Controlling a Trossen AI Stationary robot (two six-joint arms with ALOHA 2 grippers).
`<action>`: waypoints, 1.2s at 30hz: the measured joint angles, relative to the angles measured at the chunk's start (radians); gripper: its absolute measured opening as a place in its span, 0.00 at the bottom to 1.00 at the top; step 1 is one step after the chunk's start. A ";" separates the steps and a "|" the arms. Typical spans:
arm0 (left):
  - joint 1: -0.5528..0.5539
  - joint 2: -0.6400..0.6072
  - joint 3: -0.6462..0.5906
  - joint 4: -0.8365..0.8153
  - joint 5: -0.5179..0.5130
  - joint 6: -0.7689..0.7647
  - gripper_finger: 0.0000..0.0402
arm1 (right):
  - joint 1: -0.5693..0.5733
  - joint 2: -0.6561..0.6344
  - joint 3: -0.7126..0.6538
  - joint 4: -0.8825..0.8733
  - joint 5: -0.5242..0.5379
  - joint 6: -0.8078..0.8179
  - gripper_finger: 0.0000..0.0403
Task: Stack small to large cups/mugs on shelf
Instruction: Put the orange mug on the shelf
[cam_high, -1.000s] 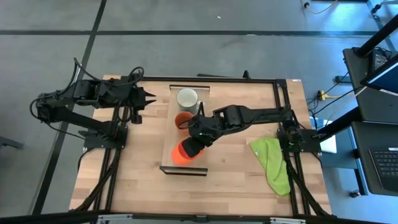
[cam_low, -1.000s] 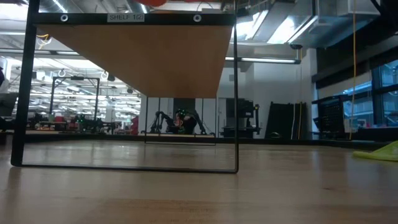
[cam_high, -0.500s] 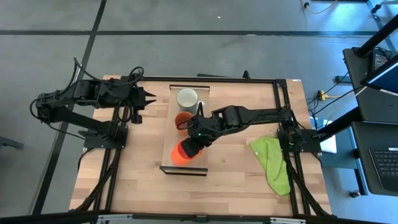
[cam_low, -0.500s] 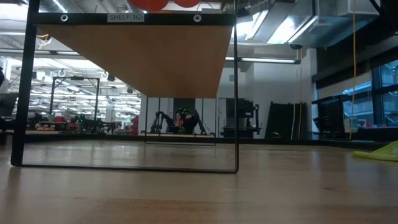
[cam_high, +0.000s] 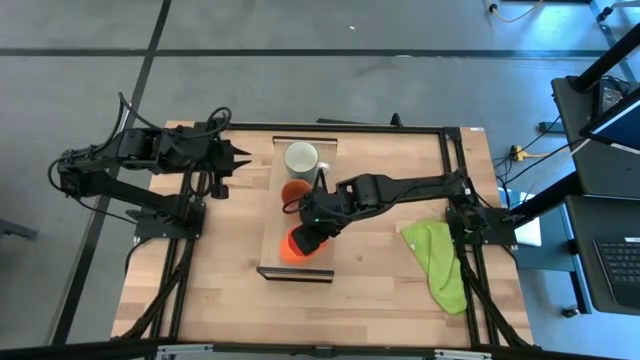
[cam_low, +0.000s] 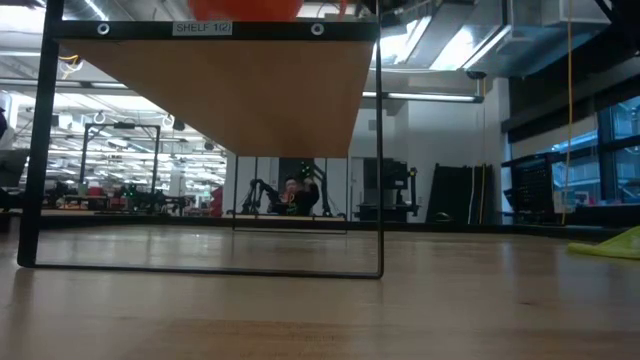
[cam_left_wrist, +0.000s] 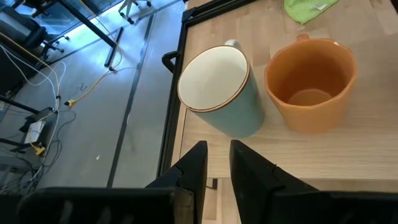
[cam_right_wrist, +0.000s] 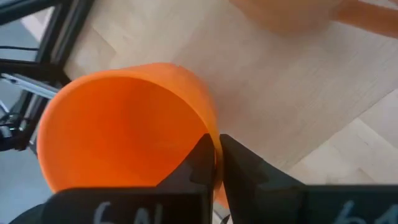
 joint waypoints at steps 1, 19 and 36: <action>0.000 0.000 0.000 0.000 0.000 0.000 0.16 | 0.000 0.000 -0.007 0.005 0.000 0.000 0.07; 0.000 0.000 0.000 0.000 0.000 0.000 0.16 | -0.014 0.000 -0.007 0.033 0.018 -0.037 0.07; 0.000 0.000 0.000 0.000 0.000 0.002 0.16 | -0.018 0.000 -0.007 0.030 0.002 -0.042 0.07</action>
